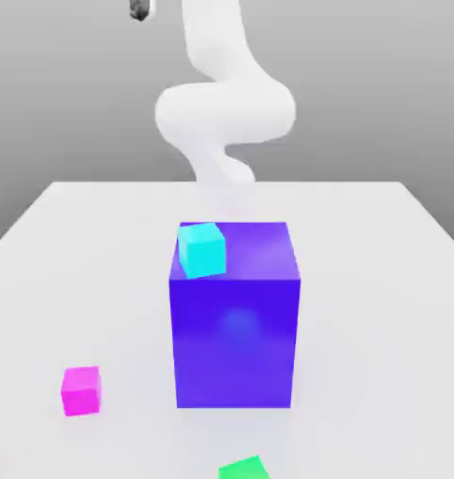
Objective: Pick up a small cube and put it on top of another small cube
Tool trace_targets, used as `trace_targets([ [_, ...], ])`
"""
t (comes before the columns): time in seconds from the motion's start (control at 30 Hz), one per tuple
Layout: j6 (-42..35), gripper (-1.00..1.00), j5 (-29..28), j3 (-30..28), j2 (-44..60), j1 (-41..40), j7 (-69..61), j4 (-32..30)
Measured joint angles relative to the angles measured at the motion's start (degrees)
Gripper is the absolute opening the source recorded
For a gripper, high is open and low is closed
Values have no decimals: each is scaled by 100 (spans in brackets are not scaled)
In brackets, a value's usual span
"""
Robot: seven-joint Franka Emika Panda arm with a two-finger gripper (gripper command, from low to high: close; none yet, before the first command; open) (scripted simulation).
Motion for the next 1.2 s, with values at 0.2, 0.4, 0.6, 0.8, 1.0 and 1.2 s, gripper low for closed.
trace_targets([
  [0.2,196,0,-236,-809,292,502,-1624,-150],
  [0.4,399,0,-475,-1653,596,1057,-3239,-302],
  [0.6,574,0,-661,-2379,866,1553,-4599,-430],
  [0.8,830,0,-938,-3483,1231,2356,-6464,-613],
  [1.0,1058,0,-1208,-4573,1530,3192,-8077,-774],
  [1.2,1238,0,-1712,-5850,1674,4206,-9503,-917],
])
